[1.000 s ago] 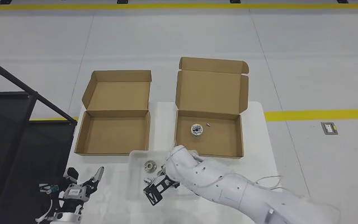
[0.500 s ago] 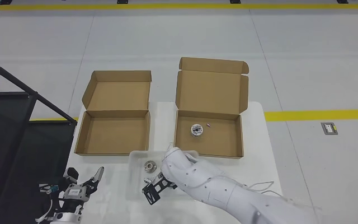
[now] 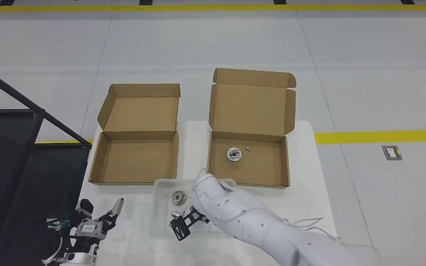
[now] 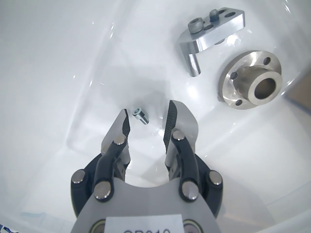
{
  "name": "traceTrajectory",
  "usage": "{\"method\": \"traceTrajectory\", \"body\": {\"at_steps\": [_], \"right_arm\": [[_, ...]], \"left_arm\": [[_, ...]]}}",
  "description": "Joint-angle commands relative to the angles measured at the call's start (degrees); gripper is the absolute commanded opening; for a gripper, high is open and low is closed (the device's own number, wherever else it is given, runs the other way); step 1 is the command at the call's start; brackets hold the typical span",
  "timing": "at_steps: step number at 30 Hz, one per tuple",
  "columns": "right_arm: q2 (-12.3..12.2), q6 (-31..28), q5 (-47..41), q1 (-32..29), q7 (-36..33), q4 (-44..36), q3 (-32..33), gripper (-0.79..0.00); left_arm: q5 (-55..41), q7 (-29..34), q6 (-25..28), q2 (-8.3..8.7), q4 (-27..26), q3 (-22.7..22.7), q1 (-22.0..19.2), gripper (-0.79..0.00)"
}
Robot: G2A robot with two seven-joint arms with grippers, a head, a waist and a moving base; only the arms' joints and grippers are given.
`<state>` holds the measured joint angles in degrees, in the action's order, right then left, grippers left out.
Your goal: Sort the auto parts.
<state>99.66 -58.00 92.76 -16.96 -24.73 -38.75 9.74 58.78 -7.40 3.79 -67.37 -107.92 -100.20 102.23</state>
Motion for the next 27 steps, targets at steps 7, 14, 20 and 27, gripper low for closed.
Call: {"method": "traceTrajectory", "body": {"at_steps": [7, 14, 20, 27], "right_arm": [[1.1, 0.0, 1.2, 0.6, 1.0, 1.6, 0.0, -0.511], [1.6, 0.0, 1.6, 1.0, 2.0, 2.8, 0.0, -0.560], [1.9, 0.0, 2.5, 1.1, 3.7, 3.7, 0.0, -0.582], [2.5, 0.0, 3.8, 1.3, 5.9, 5.5, 0.0, -0.643]], "left_arm": [[0.0, 0.0, 0.0, 0.00, 0.0, 0.0, 0.0, 0.000], [0.0, 0.0, 0.0, 0.00, 0.0, 0.0, 0.0, 0.000], [0.0, 0.0, 0.0, 0.00, 0.0, 0.0, 0.0, 0.000], [0.0, 0.0, 0.0, 0.00, 0.0, 0.0, 0.0, 0.000]]}}
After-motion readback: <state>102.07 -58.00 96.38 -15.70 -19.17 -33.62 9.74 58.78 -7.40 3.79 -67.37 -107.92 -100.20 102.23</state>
